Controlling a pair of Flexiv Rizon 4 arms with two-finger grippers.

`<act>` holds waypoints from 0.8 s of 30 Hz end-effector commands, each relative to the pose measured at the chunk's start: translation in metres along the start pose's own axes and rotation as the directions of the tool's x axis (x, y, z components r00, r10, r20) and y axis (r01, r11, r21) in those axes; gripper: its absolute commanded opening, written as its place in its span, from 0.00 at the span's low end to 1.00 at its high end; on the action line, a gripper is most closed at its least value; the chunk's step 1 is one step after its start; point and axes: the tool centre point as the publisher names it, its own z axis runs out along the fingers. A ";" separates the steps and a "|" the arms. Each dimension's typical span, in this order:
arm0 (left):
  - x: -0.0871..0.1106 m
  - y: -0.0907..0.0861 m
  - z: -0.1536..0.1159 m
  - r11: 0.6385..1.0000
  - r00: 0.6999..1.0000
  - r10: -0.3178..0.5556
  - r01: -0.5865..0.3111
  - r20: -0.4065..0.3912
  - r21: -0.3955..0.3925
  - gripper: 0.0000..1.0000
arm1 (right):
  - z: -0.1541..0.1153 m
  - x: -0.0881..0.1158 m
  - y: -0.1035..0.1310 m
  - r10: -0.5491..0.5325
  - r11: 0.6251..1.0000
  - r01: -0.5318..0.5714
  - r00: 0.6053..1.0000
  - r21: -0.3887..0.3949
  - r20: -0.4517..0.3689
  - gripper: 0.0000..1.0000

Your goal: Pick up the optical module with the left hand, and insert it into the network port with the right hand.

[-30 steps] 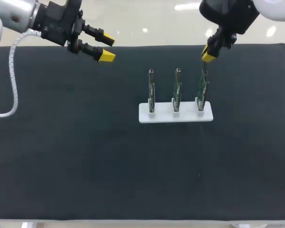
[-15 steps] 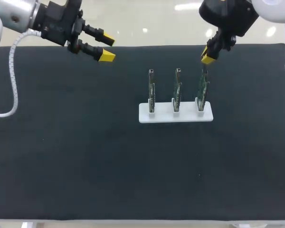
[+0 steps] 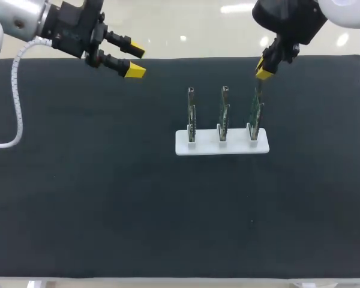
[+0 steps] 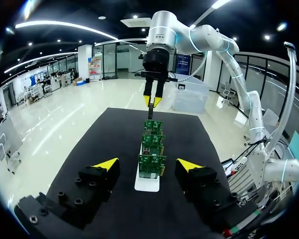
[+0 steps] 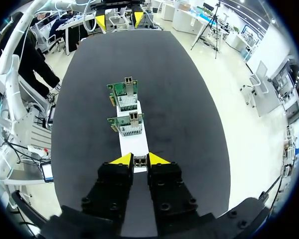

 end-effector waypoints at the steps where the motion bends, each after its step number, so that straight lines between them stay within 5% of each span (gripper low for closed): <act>1: 0.000 -0.001 0.000 1.000 1.000 -0.001 0.001 -0.003 -0.003 1.00 | 0.000 0.001 0.000 0.001 1.000 -0.001 1.000 0.001 0.001 0.00; 24: 0.000 -0.001 0.000 1.000 1.000 -0.001 0.001 -0.003 -0.003 1.00 | 0.007 0.003 -0.007 -0.010 0.999 0.011 1.000 -0.031 0.018 0.00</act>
